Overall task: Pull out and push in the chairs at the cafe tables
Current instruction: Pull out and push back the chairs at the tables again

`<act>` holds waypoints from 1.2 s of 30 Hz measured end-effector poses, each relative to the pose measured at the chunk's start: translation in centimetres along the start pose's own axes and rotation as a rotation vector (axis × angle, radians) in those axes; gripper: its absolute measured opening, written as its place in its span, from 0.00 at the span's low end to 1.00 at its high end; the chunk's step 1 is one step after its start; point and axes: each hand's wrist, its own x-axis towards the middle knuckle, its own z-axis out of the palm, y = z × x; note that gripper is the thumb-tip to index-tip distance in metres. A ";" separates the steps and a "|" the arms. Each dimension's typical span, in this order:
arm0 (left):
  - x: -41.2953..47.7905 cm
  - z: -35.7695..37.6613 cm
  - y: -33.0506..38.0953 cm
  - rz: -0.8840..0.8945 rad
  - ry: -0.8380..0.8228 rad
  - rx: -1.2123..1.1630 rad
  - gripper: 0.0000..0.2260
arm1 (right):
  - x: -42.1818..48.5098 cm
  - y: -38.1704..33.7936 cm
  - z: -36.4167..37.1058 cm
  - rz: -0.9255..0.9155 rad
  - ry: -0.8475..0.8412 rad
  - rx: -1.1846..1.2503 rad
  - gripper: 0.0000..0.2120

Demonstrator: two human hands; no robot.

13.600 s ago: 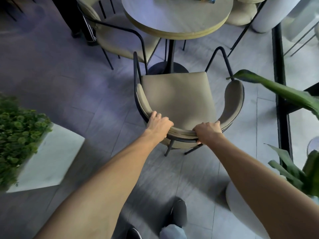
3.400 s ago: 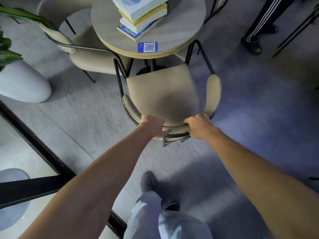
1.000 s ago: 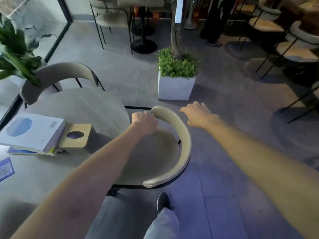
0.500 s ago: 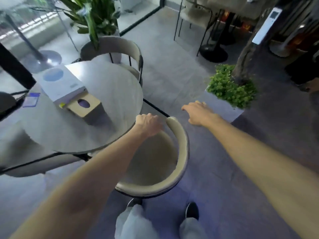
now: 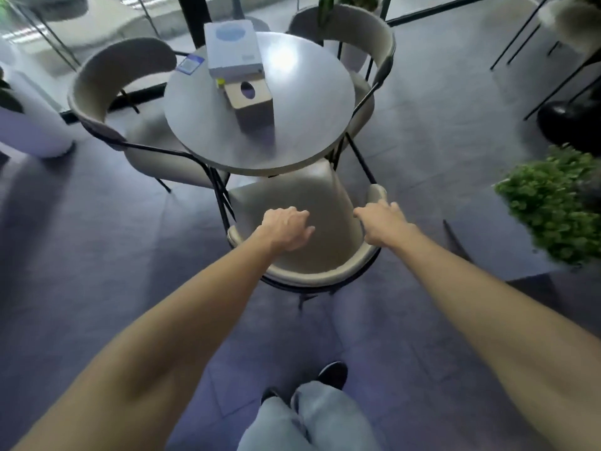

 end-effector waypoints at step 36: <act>-4.0 16.7 6.7 -0.183 0.039 0.075 0.34 | 3.5 -2.0 15.3 -0.418 0.027 -0.176 0.14</act>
